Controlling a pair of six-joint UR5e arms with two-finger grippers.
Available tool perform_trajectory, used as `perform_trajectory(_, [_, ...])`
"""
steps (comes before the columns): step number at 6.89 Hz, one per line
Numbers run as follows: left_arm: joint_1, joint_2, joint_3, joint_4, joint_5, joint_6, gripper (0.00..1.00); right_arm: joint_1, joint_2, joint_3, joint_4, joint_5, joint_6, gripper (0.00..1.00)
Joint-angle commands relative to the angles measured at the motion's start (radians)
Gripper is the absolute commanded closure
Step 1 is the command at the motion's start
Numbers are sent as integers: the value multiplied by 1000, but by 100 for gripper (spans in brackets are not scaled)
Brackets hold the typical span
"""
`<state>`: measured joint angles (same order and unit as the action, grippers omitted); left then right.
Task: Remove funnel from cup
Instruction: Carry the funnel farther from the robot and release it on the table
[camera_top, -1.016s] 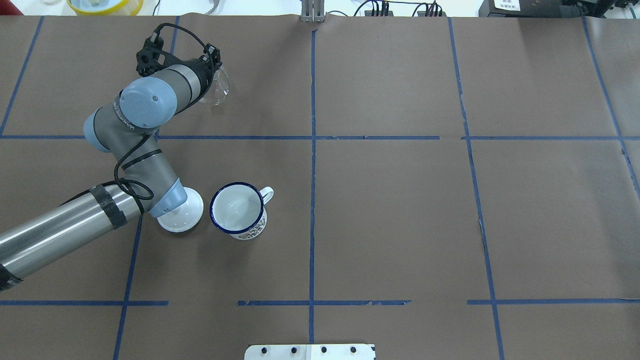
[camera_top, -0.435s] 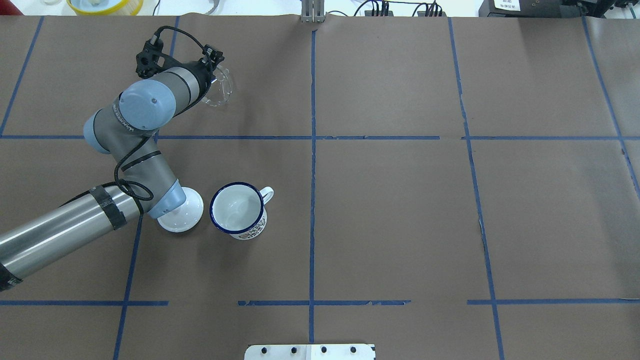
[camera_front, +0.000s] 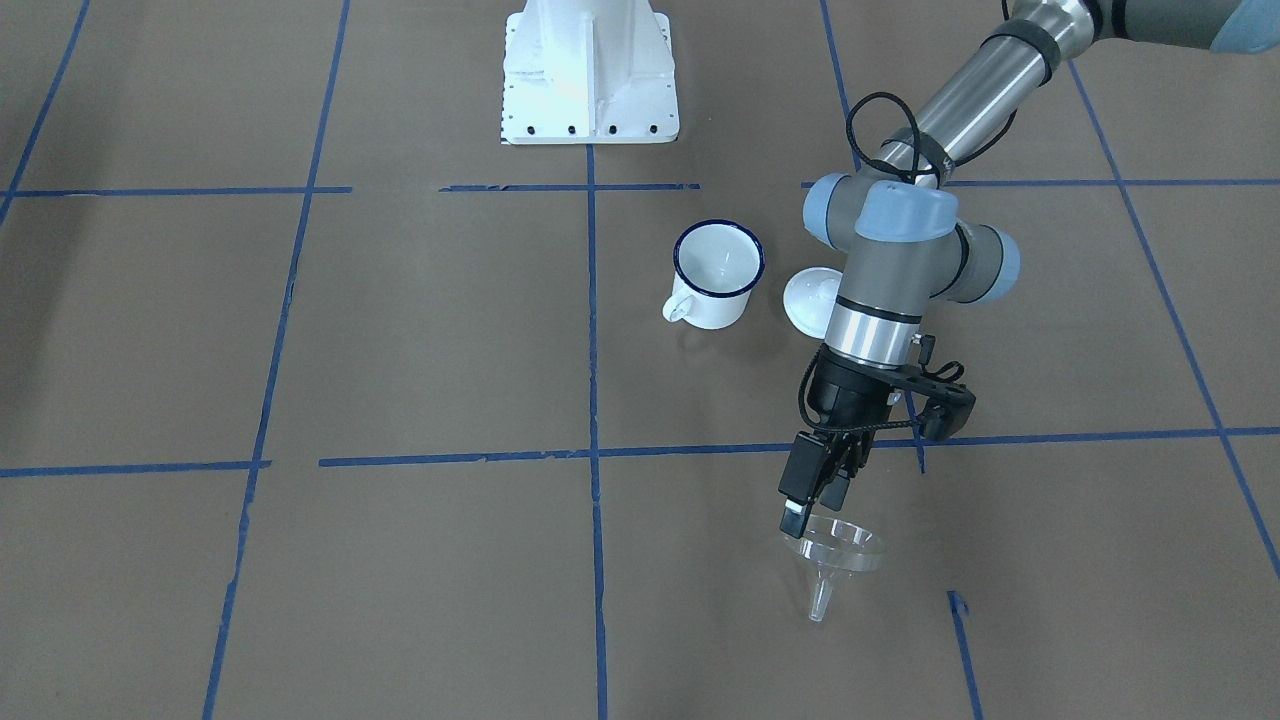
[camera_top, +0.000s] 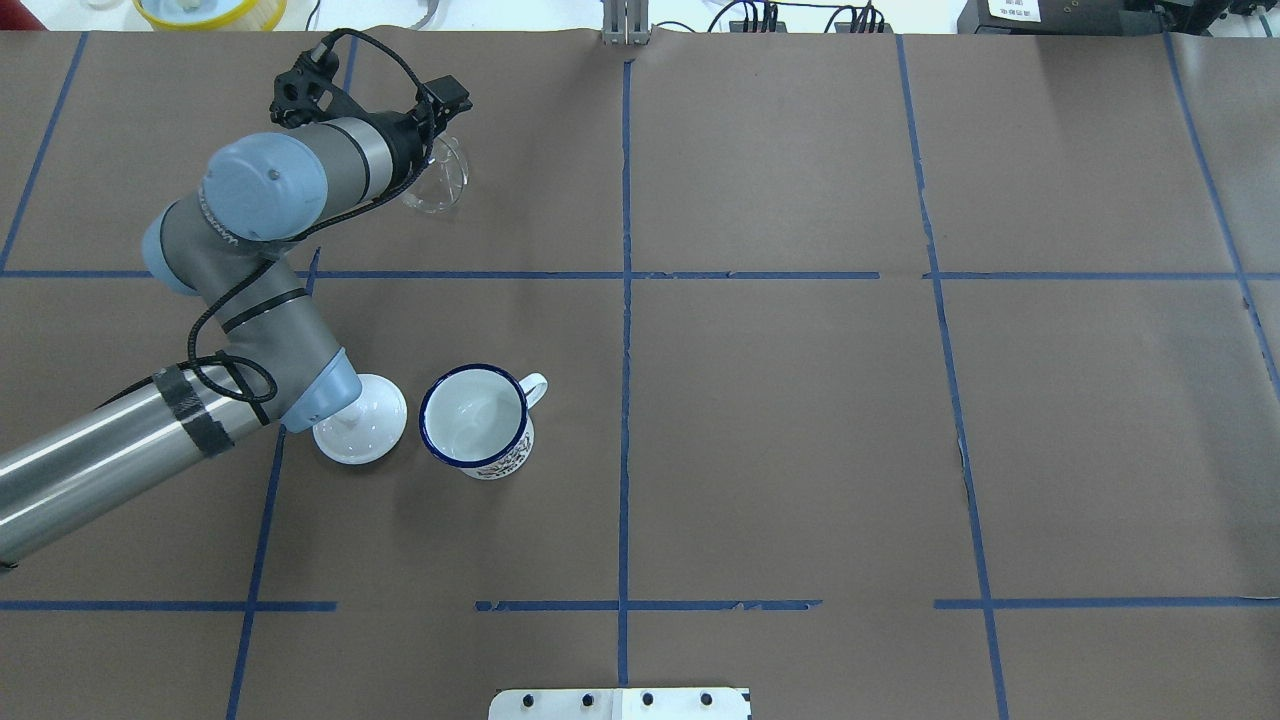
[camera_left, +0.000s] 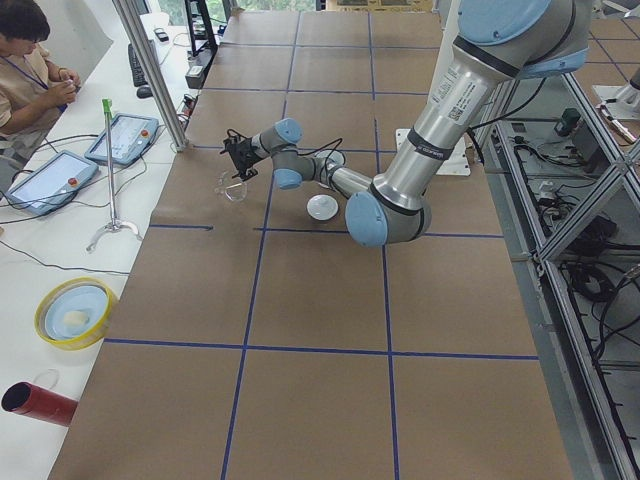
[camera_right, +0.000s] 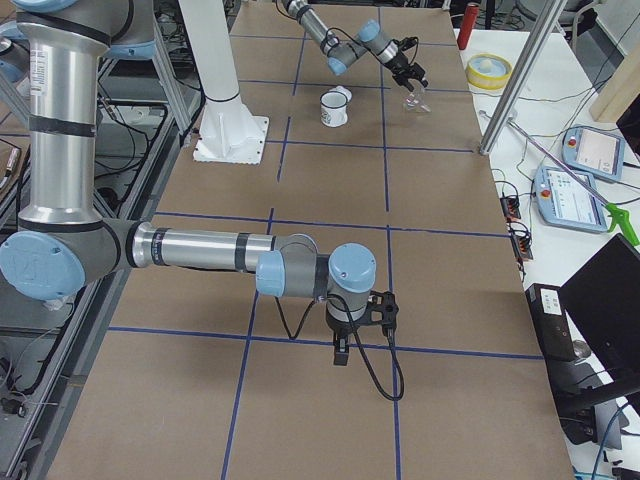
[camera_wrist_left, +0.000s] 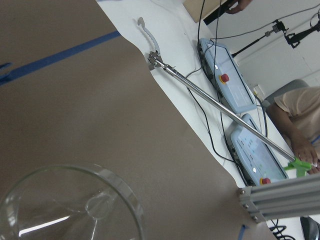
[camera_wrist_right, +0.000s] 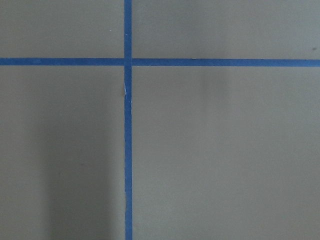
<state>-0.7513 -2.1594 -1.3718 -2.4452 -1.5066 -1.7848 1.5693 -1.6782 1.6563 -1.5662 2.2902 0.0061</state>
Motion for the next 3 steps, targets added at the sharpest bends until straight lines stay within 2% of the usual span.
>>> perform_trajectory(1, [-11, 137, -324, 277, -200, 250, 0, 0, 0, 0, 0, 0, 0, 0])
perform_trajectory(2, [-16, 223, -490, 408, -246, 380, 0, 0, 0, 0, 0, 0, 0, 0])
perform_trajectory(3, [-20, 309, -586, 489, -268, 480, 0, 0, 0, 0, 0, 0, 0, 0])
